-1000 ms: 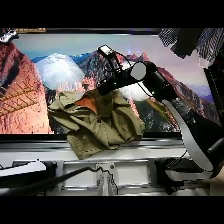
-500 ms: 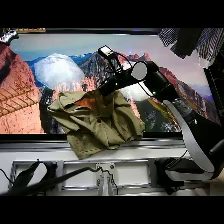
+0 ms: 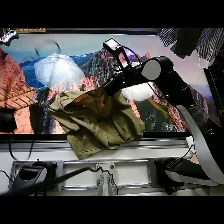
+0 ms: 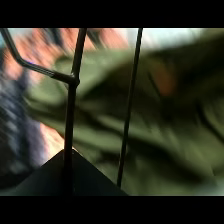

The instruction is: Fold the clothes and pants, and hang the long-sleeved shirts on hangers.

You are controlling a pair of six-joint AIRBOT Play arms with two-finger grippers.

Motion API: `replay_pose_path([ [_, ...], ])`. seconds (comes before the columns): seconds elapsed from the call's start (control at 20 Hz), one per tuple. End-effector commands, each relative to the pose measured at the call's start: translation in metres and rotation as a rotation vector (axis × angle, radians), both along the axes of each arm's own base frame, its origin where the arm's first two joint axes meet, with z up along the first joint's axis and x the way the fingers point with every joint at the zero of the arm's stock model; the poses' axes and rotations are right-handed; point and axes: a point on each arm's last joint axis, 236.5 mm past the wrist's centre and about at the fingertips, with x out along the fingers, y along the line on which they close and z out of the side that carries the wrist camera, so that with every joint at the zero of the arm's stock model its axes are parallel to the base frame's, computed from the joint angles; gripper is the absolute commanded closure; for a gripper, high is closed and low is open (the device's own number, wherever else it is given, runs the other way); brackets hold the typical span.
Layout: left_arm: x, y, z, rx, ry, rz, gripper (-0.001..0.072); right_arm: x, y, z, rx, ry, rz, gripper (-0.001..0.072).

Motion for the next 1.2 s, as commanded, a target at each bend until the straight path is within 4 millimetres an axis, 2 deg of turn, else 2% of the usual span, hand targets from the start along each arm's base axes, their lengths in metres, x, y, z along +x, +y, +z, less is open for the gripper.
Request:
replay_pose_path([
  [0.0,-0.052,-0.028,-0.040,-0.038,0.083,-0.174,0.0696,-0.017,-0.007,0.001,-0.028,0.043,0.023,0.0692],
  [0.1,-0.064,-0.031,-0.064,-0.024,0.112,-0.221,0.0695,-0.027,-0.009,-0.002,-0.043,0.077,0.044,0.0692],
  [0.2,-0.066,-0.033,-0.090,-0.010,0.167,-0.236,0.0695,-0.032,-0.010,0.001,-0.040,0.092,0.046,0.0692],
  [0.3,-0.055,-0.040,-0.108,-0.018,0.166,-0.249,0.0696,-0.039,-0.009,0.005,-0.028,0.107,0.050,0.0692],
  [0.4,-0.041,-0.046,-0.114,-0.024,0.130,-0.262,0.0696,-0.046,-0.009,0.011,-0.015,0.117,0.062,0.0692],
  [0.65,-0.019,-0.060,-0.118,0.035,0.097,-0.374,0.0696,-0.062,-0.013,0.017,-0.014,0.159,0.072,0.0692],
  [0.95,-0.004,-0.092,-0.099,0.012,-0.044,-0.489,0.0696,-0.067,-0.015,0.015,-0.022,0.191,0.060,0.0692],
  [1.15,-0.020,-0.110,-0.097,-0.026,-0.031,-0.567,0.0697,-0.066,-0.015,0.015,-0.022,0.190,0.059,0.0692],
])
